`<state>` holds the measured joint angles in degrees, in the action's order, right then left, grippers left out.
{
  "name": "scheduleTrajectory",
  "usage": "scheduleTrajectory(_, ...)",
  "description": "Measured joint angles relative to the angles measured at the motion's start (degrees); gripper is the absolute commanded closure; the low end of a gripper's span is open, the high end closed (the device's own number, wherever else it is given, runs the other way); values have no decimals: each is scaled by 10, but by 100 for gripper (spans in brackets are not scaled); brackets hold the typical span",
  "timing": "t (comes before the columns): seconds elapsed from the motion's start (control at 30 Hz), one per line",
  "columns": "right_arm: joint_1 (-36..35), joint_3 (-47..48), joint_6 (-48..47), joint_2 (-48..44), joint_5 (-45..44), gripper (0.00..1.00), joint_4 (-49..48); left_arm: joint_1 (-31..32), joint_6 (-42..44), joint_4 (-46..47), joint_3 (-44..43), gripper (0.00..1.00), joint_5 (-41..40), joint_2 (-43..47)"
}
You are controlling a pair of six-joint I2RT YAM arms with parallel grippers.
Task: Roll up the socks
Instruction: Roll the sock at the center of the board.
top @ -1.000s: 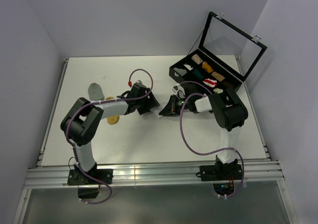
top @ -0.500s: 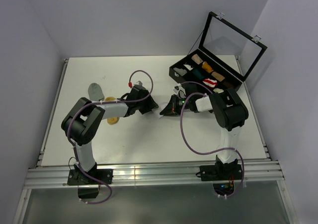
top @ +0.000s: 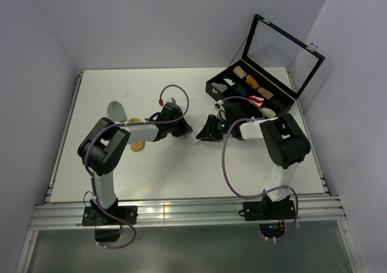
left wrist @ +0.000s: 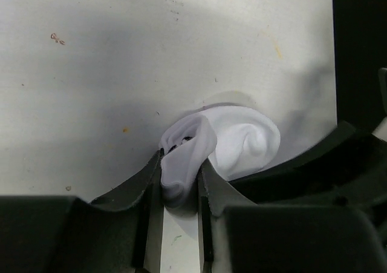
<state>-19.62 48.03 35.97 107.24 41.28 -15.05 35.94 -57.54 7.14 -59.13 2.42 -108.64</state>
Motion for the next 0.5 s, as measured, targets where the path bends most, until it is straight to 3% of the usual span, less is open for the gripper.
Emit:
scheduleTrajectory(0.13,-33,-27,-38,-73,-122,47,34,14,10,-48,-27,100,-29,-1)
scheduleTrajectory(0.37,-146,-50,-131,-226,-387,43,88,37,30,-125,-64,100,-72,-1)
scheduleTrajectory(0.5,-236,-50,-192,-253,-499,42,83,38,37,-142,-75,100,-74,-5)
